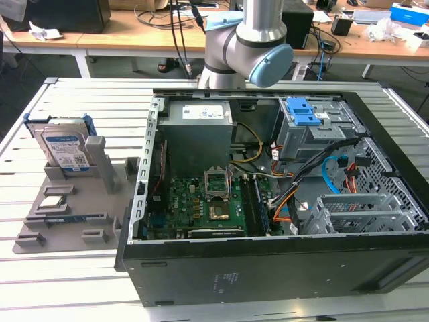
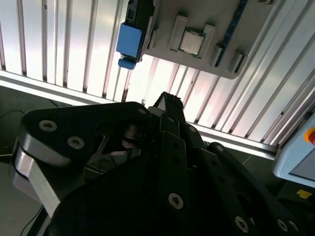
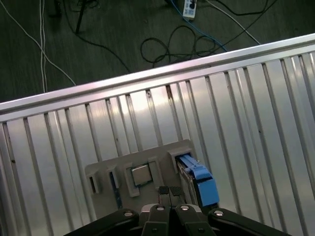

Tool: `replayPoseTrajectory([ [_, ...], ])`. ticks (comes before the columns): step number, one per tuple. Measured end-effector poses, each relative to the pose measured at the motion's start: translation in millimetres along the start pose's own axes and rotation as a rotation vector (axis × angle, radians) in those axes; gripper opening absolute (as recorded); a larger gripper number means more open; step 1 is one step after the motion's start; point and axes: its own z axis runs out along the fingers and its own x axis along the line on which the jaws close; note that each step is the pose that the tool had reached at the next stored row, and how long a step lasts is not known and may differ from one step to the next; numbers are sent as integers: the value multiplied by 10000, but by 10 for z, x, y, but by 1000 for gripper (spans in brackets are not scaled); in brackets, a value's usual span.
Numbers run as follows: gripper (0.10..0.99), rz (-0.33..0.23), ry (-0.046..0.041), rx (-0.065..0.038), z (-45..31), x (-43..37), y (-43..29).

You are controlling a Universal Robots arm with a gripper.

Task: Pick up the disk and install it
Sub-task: 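Pick up the disk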

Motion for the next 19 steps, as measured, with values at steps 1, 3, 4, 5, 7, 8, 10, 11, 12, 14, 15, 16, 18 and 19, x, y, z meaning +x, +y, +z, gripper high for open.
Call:
replayPoseTrajectory([
  [1, 106, -80, 3, -2, 0, 0, 0],
  [3, 106, -214, 9, -5, 0, 0, 0],
  [4, 106, -268, 12, -7, 0, 0, 0],
  [5, 106, -344, 15, -8, 0, 0, 0],
  [7, 106, -478, 21, -11, 0, 0, 0],
  [8, 106, -557, 25, -13, 0, 0, 0],
  [10, 106, -727, 32, -17, 0, 0, 0],
  [11, 106, -891, 40, -21, 0, 0, 0],
  [12, 106, -988, 44, -23, 0, 0, 0],
  [14, 106, -1150, 52, -27, 0, 0, 0],
  [15, 106, -1217, 54, -28, 0, 0, 0],
  [16, 106, -1270, 57, -30, 0, 0, 0],
  [18, 106, -1273, 57, -30, 0, 0, 0],
  [19, 106, -1276, 57, -30, 0, 0, 0],
])
